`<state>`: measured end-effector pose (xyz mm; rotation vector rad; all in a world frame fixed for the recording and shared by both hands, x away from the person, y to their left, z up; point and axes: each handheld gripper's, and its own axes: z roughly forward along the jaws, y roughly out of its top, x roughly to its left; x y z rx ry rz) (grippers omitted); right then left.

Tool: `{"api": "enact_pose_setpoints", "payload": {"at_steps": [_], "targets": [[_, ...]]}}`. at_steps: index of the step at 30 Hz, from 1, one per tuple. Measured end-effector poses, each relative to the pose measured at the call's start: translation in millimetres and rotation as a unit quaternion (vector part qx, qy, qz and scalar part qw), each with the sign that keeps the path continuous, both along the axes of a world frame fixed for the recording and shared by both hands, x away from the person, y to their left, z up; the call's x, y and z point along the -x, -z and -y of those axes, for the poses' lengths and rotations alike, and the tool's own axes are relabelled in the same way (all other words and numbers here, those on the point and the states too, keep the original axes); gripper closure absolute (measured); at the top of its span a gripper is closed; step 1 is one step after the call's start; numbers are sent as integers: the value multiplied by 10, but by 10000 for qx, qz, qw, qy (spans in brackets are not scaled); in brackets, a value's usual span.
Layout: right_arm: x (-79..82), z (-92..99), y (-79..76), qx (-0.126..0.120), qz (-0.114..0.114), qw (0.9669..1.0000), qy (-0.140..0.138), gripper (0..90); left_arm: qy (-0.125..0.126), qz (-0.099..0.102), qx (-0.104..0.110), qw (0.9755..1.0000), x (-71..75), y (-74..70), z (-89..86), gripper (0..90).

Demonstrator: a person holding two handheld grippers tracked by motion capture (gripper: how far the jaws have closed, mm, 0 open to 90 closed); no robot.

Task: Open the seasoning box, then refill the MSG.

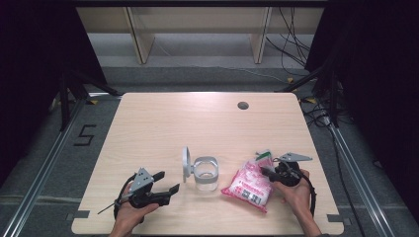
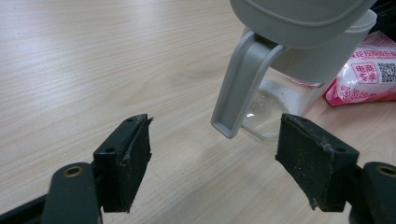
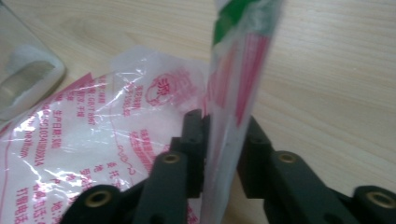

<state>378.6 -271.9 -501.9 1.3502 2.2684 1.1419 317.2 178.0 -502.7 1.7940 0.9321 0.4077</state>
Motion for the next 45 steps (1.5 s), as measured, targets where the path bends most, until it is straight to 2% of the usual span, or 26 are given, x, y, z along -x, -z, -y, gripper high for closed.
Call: {"api": "enact_pose_setpoints", "payload": {"at_steps": [2, 3, 5, 6, 8, 9, 11, 13, 14, 16, 17, 19, 21, 23, 24, 26, 28, 29, 33, 34, 36, 37, 39, 40, 42, 45], "targets": [[8, -25, -2, -76, -82, 9999, -1, 859, 31, 12, 41, 10000, -4, 0, 2, 254], [-10, -14, -1, -8, 90, 9999, -126, 884, 15, 13, 47, 10000, -1, -3, 3, 254], [22, -38, -58, -59, 180, 9997, -181, 900, -17, -11, -5, 10000, -6, -6, -13, 254], [24, -44, -63, -79, 246, 9994, -212, 900, 13, -9, 82, 10000, -19, 1, -13, 254], [52, -75, -74, -161, 164, 9996, -135, 900, -48, -26, 102, 9999, -15, 0, -12, 254], [48, -55, -99, -43, 275, 9993, -242, 900, -21, -27, 48, 10000, -20, -2, -29, 254], [70, -74, -145, -84, 546, 9978, -378, 900, 19, 20, -1, 10000, -33, -5, -46, 254], [112, -121, -188, -215, 516, 9979, -334, 900, -11, 11, 111, 9999, -33, -3, -38, 254], [111, -121, -210, -184, 614, 9972, -391, 900, 44, 29, 28, 10000, -40, -7, -56, 254], [129, -115, -240, -180, 651, 9966, -475, 900, 27, 44, 52, 10000, -40, -8, -54, 254], [166, -127, -279, -338, 679, 9957, -531, 900, -13, -8, 96, 10000, -32, -8, -49, 254], [232, -151, -350, -434, 883, 9935, -566, 900, -35, -7, 149, 9999, -29, -8, -38, 254], [282, -166, -389, -451, 816, 9941, -546, 900, -39, -39, 96, 9999, -24, -8, -42, 254], [307, -172, -425, -470, 1062, 9908, -696, 900, -32, -23, 93, 9999, -19, -5, -21, 254], [381, -199, -481, -498, 998, 9918, -623, 900, 32, -29, 101, 9999, -20, -6, -5, 254], [371, -202, -504, -494, 1236, 9880, -781, 900, 68, 22, 32, 10000, -18, -10, -1, 254], [403, -225, -527, -598, 1138, 9890, -735, 900, 60, 14, 50, 10000, -14, -10, 3, 254], [407, -240, -556, -560, 1252, 9872, -810, 900, 26, -16, 143, 9999, -12, -6, 8, 254], [456, -284, -637, -575, 1372, 9847, -913, 900, 41, -61, 89, 9999, -4, -16, -2, 258], [474, -309, -651, -658, 1392, 9836, -944, 900, 80, -85, 132, 9998, -6, -16, -1, 262], [498, -317, -678, -601, 1392, 9841, -924, 900, 54, -105, 213, 9997, -1, -15, 12, 266], [531, -343, -726, -553, 1395, 9835, -1009, 900, 161, -31, 32, 9999, -5, -20, 6, 267], [535, -361, -772, -463, 1695, 9784, -1085, 900, 43, -97, 68, 9999, 23, -22, 38, 270], [579, -376, -803, -463, 1561, 9810, -1055, 900, 24, -65, 98, 9999, 35, -24, 56, 271], [584, -388, -848, -389, 1849, 9759, -1092, 900, 67, -60, 57, 9999, 76, -39, 90, 271], [606, -391, -899, -386, 1818, 9760, -1136, 900, 126, -33, 38, 9999, 108, -52, 122, 278]]}}
